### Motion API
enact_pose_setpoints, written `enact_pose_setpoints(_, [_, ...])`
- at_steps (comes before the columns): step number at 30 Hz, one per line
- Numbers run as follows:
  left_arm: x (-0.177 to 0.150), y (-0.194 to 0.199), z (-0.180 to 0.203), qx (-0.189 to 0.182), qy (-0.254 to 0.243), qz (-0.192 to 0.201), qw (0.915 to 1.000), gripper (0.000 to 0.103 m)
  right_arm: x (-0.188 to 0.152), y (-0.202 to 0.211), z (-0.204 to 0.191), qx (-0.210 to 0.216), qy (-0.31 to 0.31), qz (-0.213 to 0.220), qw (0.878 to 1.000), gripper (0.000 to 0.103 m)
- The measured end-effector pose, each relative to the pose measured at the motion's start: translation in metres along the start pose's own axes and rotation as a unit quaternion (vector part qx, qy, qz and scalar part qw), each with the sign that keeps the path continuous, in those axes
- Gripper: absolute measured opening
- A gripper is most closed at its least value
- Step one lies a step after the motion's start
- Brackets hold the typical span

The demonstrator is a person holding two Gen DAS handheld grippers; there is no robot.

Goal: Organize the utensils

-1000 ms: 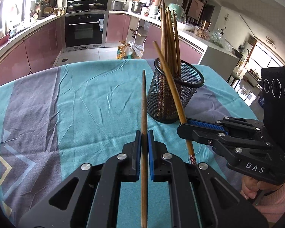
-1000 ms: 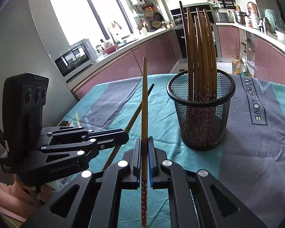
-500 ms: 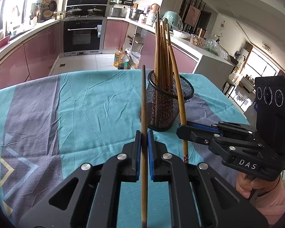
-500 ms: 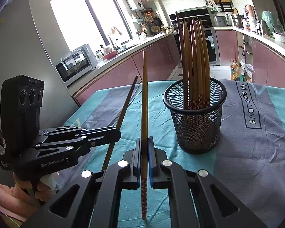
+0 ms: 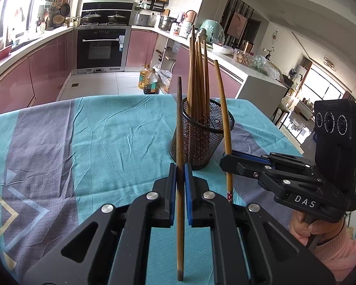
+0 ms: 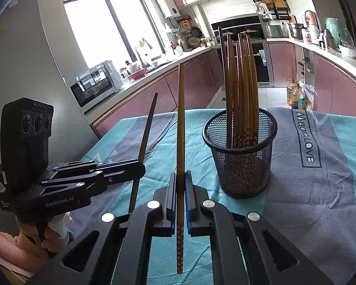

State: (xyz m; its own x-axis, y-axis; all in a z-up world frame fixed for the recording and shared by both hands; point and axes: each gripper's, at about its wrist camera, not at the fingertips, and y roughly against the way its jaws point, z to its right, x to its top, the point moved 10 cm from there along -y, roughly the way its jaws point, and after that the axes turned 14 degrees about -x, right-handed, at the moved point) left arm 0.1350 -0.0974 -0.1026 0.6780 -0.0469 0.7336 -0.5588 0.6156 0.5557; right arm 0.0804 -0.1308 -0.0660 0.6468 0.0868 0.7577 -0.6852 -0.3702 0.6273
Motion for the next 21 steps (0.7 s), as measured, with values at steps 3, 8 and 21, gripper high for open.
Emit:
enact_pose_setpoints(3, [0.001,0.002,0.0,-0.001,-0.001,0.002,1.0,0.008,0.003,0.002,0.002,-0.001,-0.001,0.004,1.0,0.006])
enact_pose_setpoints(8, [0.005,0.006,0.002,-0.002,-0.004,0.007,1.0,0.008,0.007,0.006,0.005,-0.002,-0.001,0.01,1.0,0.006])
enact_pose_setpoints(21, [0.009,0.015,0.006,-0.013,-0.006,0.015,0.9998,0.008,0.013,0.012,0.006,-0.004,0.002,0.023,1.0,0.006])
